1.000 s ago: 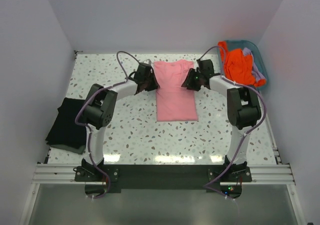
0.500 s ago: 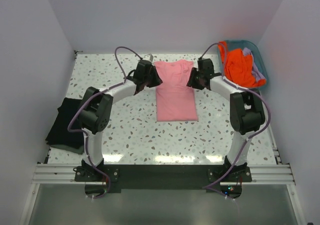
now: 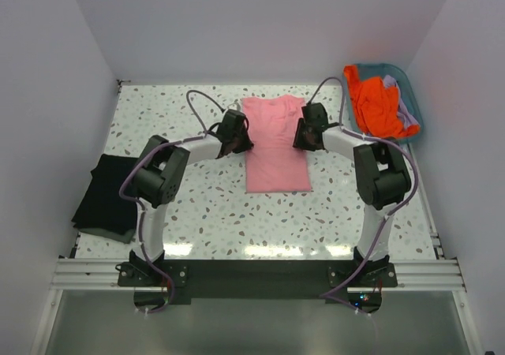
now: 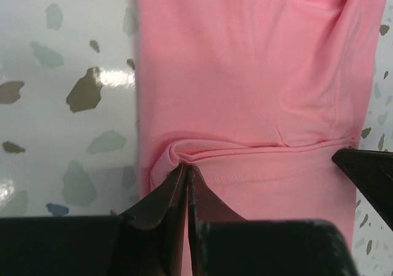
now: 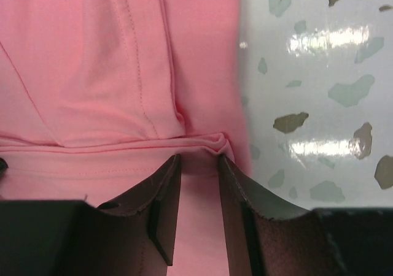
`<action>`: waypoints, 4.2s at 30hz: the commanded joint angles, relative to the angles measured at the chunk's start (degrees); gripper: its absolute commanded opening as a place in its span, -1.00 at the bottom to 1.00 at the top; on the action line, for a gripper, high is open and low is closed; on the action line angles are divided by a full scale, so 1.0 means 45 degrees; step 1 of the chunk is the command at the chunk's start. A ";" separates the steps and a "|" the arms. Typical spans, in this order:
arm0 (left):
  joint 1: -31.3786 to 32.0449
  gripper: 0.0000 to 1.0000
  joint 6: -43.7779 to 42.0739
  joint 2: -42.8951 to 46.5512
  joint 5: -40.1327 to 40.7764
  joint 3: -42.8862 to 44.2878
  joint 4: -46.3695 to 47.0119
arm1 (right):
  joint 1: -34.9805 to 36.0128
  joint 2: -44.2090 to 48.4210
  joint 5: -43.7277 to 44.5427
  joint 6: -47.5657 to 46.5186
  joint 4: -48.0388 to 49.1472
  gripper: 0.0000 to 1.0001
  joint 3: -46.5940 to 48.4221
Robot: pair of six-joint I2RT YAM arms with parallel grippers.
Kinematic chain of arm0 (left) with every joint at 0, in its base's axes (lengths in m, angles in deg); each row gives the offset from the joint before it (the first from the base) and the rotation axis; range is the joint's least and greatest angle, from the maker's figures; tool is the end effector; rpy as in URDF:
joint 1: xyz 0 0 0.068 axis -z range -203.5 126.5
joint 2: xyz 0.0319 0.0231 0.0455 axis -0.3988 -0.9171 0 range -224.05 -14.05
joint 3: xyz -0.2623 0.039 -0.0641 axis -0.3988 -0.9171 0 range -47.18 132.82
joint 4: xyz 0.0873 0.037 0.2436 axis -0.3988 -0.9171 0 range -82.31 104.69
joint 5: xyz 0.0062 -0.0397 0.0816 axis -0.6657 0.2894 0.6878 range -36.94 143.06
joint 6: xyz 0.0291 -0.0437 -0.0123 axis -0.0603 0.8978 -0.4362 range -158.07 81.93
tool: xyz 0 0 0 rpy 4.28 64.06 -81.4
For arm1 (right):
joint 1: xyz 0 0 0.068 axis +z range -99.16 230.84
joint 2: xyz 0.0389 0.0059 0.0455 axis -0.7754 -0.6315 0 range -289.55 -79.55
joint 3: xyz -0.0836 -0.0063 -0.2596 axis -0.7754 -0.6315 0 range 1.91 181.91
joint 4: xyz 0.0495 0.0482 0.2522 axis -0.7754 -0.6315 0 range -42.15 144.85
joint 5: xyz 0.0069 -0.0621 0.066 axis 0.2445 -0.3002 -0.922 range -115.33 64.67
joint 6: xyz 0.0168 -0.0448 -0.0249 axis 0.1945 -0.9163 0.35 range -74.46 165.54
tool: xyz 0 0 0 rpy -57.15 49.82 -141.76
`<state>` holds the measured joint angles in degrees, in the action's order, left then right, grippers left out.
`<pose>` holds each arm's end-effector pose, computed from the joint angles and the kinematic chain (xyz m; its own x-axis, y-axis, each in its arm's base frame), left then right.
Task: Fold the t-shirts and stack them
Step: Fold the tshirt
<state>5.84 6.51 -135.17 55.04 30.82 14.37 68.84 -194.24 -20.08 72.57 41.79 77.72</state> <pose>0.3980 -0.2224 0.1405 -0.7553 -0.3801 -0.5339 -0.0874 0.8657 -0.4928 0.4063 0.1286 0.1600 -0.7826 0.2216 -0.5818 0.1140 0.9697 0.2159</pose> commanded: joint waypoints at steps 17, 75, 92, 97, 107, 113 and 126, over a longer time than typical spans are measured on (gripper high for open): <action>0.0686 -0.77 0.1735 0.5036 0.1201 -0.6998 0.1280 | 0.1977 0.5056 0.0160 0.1378 0.0812 -0.24 -0.6065; 0.6624 0.01 0.8043 1.3030 0.2940 -1.4071 -0.3055 | 0.6801 1.3181 0.1429 0.6572 -0.0105 0.01 -1.3527; 0.6682 -0.49 0.8590 1.1252 0.3232 -1.4481 -0.0751 | 0.6801 1.2226 0.1176 0.6592 0.0734 -0.44 -1.3644; 0.6702 -1.00 0.8044 1.1816 0.3115 -1.4345 -0.1197 | 0.6801 1.3024 0.1078 0.6299 -0.0336 -1.00 -1.3351; 0.8965 -1.00 0.8413 1.3400 0.4032 -1.3174 -0.4807 | 0.8088 1.6696 0.0355 0.6571 -0.3287 -1.00 -1.3605; 0.9886 -1.00 0.8493 1.3789 0.4618 -1.1436 -0.6410 | 0.8930 1.7461 0.1135 0.6340 -0.5728 -1.00 -1.1616; 0.3156 -1.00 0.2051 1.2899 0.3391 -0.7515 -0.4619 | 0.6747 1.1527 0.2784 0.2474 -0.4916 -1.00 -0.5286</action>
<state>27.20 27.69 -73.27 73.33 -8.39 -11.33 104.31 -138.55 -6.85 91.19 15.81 50.14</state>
